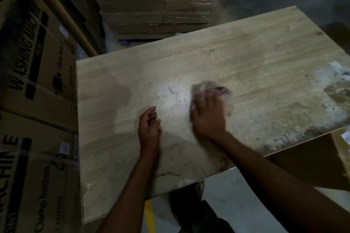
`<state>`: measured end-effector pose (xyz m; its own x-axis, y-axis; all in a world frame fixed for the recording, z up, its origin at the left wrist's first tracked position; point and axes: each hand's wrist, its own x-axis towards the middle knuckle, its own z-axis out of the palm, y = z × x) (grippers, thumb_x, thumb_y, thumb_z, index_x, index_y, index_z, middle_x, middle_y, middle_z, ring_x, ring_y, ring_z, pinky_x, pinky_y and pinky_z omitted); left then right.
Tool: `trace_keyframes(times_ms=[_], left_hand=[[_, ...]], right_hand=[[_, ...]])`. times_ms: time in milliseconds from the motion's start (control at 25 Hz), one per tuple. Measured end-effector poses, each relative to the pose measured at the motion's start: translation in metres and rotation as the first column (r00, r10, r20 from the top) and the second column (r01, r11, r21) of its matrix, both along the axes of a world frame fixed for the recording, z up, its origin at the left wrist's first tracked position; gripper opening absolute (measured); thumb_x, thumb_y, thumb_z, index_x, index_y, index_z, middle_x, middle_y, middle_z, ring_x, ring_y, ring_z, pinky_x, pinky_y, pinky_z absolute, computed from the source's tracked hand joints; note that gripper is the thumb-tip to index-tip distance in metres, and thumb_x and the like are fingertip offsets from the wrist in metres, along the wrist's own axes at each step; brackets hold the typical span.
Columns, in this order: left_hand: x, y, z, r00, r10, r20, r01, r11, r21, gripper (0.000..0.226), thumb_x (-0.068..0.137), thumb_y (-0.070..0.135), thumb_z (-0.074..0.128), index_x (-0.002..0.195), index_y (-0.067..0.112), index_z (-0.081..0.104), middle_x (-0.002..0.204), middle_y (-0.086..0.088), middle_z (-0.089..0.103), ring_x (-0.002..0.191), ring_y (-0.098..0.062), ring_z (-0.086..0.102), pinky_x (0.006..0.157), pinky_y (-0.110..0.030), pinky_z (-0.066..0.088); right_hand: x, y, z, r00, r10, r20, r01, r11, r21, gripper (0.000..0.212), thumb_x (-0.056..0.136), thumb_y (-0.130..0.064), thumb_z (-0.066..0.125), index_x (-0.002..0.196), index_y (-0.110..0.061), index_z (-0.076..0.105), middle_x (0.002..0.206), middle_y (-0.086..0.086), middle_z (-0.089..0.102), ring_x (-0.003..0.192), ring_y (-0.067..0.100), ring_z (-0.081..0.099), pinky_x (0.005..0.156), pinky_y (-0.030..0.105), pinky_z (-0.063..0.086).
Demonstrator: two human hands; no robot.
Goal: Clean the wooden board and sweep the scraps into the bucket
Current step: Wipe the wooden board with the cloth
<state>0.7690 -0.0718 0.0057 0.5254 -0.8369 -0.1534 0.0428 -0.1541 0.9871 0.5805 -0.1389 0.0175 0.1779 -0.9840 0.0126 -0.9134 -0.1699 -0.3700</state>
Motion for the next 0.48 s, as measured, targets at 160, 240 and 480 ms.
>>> trace_keyframes(times_ms=[160,240,480], left_hand=[[-0.007,0.011,-0.003,0.976,-0.113,0.186,0.117,0.993,-0.007,0.048,0.081,-0.001,0.052,0.118,0.027,0.065,0.129,-0.004,0.059,0.116,-0.01,0.06,0.102,-0.032,0.049],[-0.012,0.022,-0.006,0.927,-0.18,0.33,0.184,0.983,0.02,0.05,0.082,-0.009,0.049,0.12,0.02,0.067,0.134,0.0,0.055,0.129,-0.012,0.052,0.112,-0.03,0.041],[-0.016,0.033,0.0,0.894,-0.285,0.346,0.254,0.958,0.132,0.055,0.086,-0.004,0.052,0.132,0.025,0.06,0.143,0.001,0.052,0.134,-0.011,0.042,0.117,-0.032,0.033]], right_hand=[[-0.024,0.023,-0.01,0.948,0.314,-0.044,-0.316,0.948,-0.04,0.06,0.108,-0.046,0.025,0.164,-0.029,0.012,0.172,0.011,0.01,0.16,0.03,0.003,0.129,0.054,0.009],[-0.022,0.022,-0.004,0.999,-0.035,-0.023,0.036,0.999,0.025,0.059,0.108,-0.044,0.029,0.163,-0.026,0.021,0.171,0.015,0.014,0.159,0.033,0.007,0.129,0.05,0.004],[-0.037,0.037,-0.007,0.998,0.005,-0.068,-0.006,1.0,-0.005,0.06,0.106,-0.045,0.019,0.164,-0.027,0.016,0.171,0.011,0.015,0.159,0.032,0.01,0.128,0.052,0.012]])
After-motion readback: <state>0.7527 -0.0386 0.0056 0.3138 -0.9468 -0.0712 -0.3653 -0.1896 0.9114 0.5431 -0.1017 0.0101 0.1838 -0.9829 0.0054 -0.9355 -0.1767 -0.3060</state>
